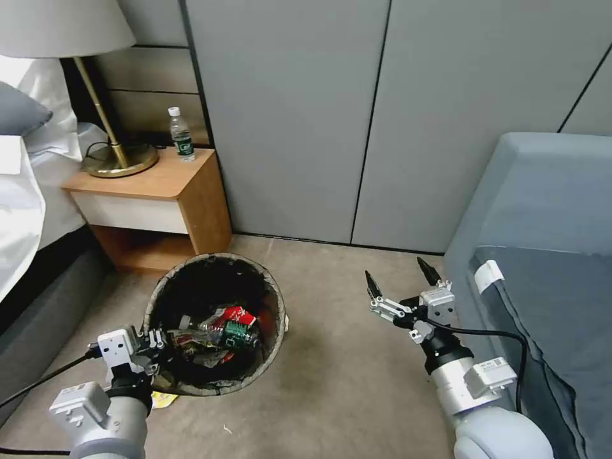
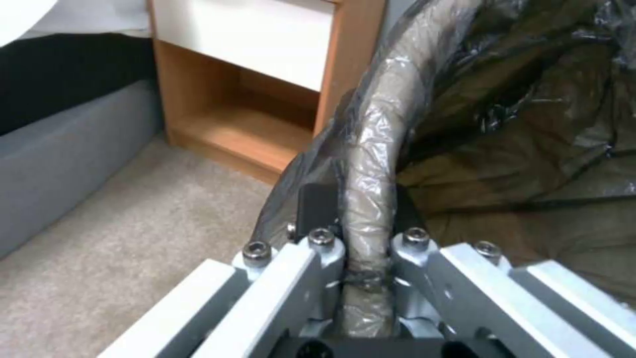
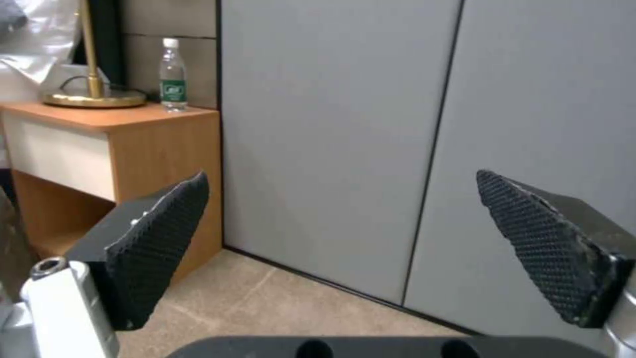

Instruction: Pick up the trash bin, then pick up the garbage from the floor and place it into the trash bin.

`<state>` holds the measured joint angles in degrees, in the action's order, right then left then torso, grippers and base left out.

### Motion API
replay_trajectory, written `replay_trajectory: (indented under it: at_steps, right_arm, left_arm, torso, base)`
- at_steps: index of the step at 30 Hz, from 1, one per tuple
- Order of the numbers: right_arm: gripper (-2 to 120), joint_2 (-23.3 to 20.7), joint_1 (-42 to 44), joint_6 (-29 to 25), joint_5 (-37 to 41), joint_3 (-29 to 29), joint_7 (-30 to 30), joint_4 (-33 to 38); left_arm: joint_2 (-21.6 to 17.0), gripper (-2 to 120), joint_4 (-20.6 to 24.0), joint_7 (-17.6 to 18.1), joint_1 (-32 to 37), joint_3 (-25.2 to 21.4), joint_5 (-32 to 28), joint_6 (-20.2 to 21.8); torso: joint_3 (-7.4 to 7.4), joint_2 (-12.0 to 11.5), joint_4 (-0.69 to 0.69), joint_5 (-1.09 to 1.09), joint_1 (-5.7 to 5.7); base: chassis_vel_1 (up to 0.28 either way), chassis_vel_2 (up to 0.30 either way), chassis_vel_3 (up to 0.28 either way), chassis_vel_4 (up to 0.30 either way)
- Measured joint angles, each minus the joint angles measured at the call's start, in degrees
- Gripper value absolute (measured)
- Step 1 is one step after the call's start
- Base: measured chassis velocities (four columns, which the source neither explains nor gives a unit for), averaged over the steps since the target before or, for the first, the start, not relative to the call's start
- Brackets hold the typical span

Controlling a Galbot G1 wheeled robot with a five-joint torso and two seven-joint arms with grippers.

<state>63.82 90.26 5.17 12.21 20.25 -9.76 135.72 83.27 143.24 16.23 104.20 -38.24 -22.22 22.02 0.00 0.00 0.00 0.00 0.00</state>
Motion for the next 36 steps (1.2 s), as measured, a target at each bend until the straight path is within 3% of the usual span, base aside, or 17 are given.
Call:
replay_trajectory:
  at_steps: [36]
  right_arm:
    - [100, -0.3, -0.7, 0.4, 0.8, 0.2, -0.4, -0.4]
  left_arm:
    - [0.4, 3, 0.0, 0.1, 0.1, -0.1, 0.0, 0.0]
  torso:
    - [0.0, 0.0, 0.0, 0.0, 0.0]
  base:
    - [0.032, 0.031, 0.035, 0.031]
